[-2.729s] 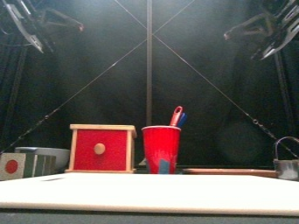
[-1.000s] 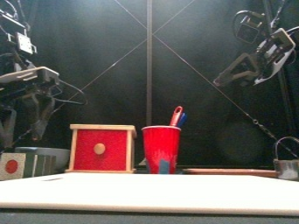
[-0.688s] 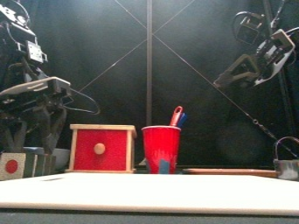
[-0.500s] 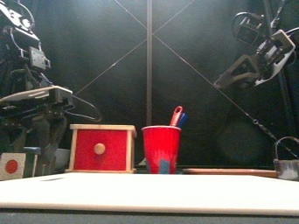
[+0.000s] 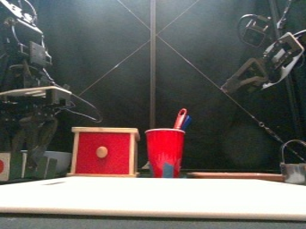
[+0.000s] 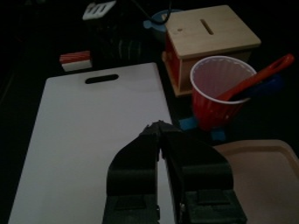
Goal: Put sushi roll onto cutting board
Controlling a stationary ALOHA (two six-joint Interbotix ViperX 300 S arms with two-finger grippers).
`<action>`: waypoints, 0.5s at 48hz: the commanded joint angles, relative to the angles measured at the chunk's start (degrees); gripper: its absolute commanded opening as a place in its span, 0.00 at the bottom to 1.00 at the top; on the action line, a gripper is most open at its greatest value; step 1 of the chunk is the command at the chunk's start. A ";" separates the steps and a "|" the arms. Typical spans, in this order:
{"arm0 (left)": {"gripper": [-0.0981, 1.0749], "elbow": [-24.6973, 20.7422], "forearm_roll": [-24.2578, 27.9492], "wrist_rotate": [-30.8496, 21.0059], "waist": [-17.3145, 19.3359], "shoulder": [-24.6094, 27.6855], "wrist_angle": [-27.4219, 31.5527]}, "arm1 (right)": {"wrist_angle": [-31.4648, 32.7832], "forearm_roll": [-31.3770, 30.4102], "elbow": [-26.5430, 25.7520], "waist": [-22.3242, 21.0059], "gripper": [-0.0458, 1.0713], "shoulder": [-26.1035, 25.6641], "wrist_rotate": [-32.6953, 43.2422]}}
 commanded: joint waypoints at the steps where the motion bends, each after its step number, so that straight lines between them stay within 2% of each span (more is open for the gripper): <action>1: 0.68 -1.85 1.14 -0.35 0.00 -3.52 0.00 | 0.00 0.18 -0.53 0.00 0.07 -0.35 0.00; 5: 0.68 -2.72 1.58 -0.70 -0.09 -4.04 -1.05 | 0.00 0.18 -0.62 0.18 0.07 -0.35 0.09; 10: 0.68 -5.45 1.41 -1.49 -0.09 -1.41 -5.19 | 0.09 0.09 -0.53 0.26 0.07 -0.26 0.00; 17: 0.68 -12.57 -0.09 -1.05 -0.26 6.77 -9.93 | 0.09 0.09 -0.97 -0.18 0.07 -0.35 -0.09; 24: 0.68 -20.48 -0.53 -1.14 -0.26 14.94 -9.93 | 0.62 -0.26 -0.88 -0.97 0.07 -1.05 -0.18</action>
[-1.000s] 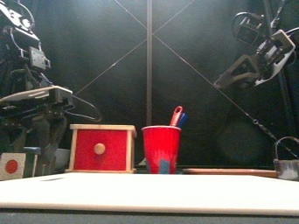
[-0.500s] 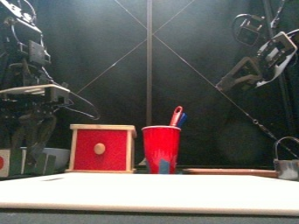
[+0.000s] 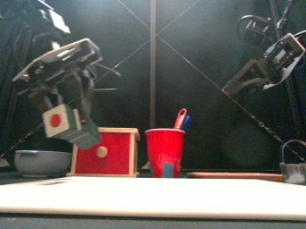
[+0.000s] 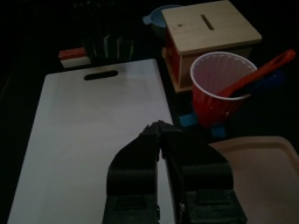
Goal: Put sushi roll onto cutting board
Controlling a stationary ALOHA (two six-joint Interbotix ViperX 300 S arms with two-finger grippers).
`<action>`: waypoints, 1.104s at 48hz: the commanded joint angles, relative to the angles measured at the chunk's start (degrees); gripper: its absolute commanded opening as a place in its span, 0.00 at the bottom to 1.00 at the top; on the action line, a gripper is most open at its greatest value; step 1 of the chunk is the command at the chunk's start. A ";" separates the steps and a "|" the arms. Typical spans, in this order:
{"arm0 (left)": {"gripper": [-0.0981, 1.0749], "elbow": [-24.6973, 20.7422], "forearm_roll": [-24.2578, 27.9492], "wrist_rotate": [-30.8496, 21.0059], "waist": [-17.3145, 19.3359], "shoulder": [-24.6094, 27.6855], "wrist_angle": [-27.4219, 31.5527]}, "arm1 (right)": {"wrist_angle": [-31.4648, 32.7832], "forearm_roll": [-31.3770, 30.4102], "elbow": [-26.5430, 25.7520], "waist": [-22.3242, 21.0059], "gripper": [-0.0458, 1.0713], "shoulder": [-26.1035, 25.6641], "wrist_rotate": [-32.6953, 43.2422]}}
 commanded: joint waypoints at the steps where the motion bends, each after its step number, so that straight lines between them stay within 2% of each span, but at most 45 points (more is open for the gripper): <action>1: 0.68 -5.98 0.00 -0.09 0.18 3.96 -0.26 | 0.18 -0.18 -0.88 -0.70 0.07 -0.79 -0.18; 12: 0.68 -17.40 -1.93 0.26 0.18 14.15 4.04 | 2.02 -0.88 -0.44 -1.05 0.07 -1.32 -0.18; 19: 0.69 -20.65 -2.20 -0.70 0.18 16.96 8.70 | 2.64 -0.88 0.18 -1.05 0.07 -1.32 -0.09; 31: 0.71 -26.28 -2.20 -1.49 0.35 21.97 8.96 | 3.16 -0.88 0.44 -1.05 0.07 -1.32 -0.09; 49: 0.89 -27.07 -3.43 -0.79 0.70 21.88 8.96 | 3.78 -0.70 0.97 -1.49 0.07 -1.32 -0.09; 53: 0.90 -27.16 -3.43 -0.62 0.79 21.53 9.23 | 3.78 -0.53 1.32 -1.49 0.07 -1.32 -0.09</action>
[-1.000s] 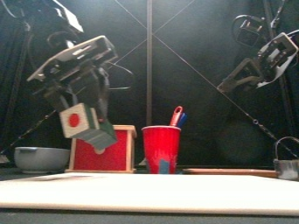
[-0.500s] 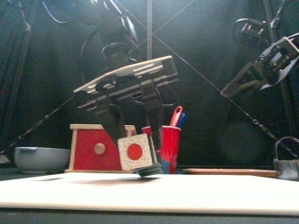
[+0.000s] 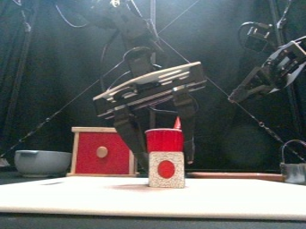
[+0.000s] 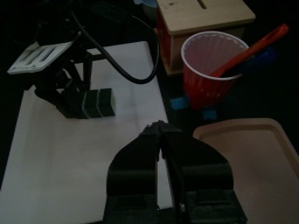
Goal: Put sushi roll onto cutting board
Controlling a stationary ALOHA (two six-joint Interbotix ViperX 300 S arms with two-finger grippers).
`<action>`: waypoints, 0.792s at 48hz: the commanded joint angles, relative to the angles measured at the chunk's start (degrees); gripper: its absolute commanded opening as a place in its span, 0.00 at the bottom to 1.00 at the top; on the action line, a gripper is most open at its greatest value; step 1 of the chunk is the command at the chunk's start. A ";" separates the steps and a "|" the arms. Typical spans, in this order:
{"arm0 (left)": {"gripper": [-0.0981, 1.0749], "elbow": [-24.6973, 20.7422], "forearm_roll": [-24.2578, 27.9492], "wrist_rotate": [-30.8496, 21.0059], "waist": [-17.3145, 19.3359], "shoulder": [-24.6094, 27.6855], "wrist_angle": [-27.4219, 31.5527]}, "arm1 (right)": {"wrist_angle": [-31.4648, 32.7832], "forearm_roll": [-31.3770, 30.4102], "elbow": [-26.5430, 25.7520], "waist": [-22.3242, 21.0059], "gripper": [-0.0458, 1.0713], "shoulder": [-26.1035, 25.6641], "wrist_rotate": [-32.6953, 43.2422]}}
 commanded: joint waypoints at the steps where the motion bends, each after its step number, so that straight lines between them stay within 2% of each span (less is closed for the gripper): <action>1: 0.90 -1.41 0.26 0.26 0.18 -2.02 0.18 | -0.18 0.26 -0.18 -0.18 0.07 -0.18 -0.09; 10: 0.90 0.26 0.44 2.64 0.18 -6.42 0.88 | -0.18 1.23 -0.09 -0.18 0.07 -0.18 0.00; 15: 0.90 2.90 0.79 5.98 0.18 -11.69 1.05 | -0.18 2.37 -0.70 0.09 0.07 -0.18 0.00; 19: 0.90 6.15 3.16 9.58 0.18 -16.08 1.14 | -0.18 3.34 -1.76 0.35 0.07 -0.09 0.09; 28: 0.90 14.33 10.63 15.29 0.44 -23.99 0.44 | -0.18 7.38 -4.92 0.79 0.07 1.05 0.09; 34: 0.90 18.81 20.30 16.17 0.09 -30.06 -0.88 | -0.18 9.05 -6.50 0.70 0.07 1.67 0.00; 38: 0.90 22.68 28.56 16.17 -0.44 -35.07 -2.64 | -0.18 9.14 -7.21 0.79 0.07 2.11 0.00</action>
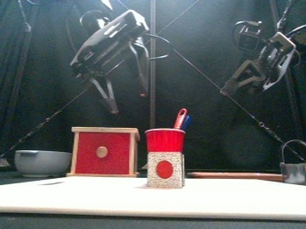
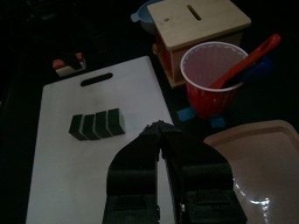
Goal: Put sushi roll onto cutting board
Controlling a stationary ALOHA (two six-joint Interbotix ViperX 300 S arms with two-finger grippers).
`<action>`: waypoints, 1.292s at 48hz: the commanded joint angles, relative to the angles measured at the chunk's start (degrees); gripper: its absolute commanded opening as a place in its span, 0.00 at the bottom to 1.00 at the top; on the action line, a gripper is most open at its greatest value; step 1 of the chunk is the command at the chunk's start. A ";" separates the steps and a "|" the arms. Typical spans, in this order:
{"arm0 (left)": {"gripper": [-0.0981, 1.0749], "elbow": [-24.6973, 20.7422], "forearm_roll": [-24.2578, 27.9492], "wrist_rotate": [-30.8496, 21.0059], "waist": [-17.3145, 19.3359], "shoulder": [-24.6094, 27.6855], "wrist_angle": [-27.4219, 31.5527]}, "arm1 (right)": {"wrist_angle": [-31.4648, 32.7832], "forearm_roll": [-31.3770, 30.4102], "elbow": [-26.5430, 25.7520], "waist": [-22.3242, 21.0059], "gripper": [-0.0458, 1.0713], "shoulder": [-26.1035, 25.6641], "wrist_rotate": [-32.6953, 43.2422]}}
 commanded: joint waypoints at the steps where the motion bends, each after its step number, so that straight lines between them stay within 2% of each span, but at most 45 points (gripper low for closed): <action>1: 0.90 2.81 7.38 0.09 -0.70 -5.54 -1.85 | -0.18 0.18 -2.02 0.18 0.07 0.18 0.09; 8: 0.90 12.13 17.58 -0.26 -1.32 -13.45 -8.44 | 2.37 0.53 -5.54 -0.26 0.07 1.23 0.18; 13: 0.90 18.98 23.55 -1.05 -0.97 -19.95 -16.08 | 6.68 1.41 -8.70 -1.14 0.07 3.08 0.18; 20: 0.90 24.96 31.55 -0.97 3.08 -26.19 -25.40 | 13.27 3.16 -11.87 -4.66 0.07 5.71 0.09; 28: 0.90 28.13 38.41 -0.97 8.70 -27.51 -32.52 | 14.33 3.25 -11.43 -5.45 0.07 5.01 0.00; 34: 0.90 28.48 38.76 -0.79 11.51 -27.51 -35.68 | 14.33 3.34 -10.37 -5.27 0.07 3.25 0.00; 45: 0.90 29.44 38.41 -0.88 13.45 -27.51 -37.35 | 14.06 2.90 -7.73 -5.27 0.07 0.70 -0.09; 62: 0.90 31.55 34.19 -0.79 13.62 -27.51 -37.44 | 13.71 2.46 -6.59 -5.54 0.07 0.62 -0.09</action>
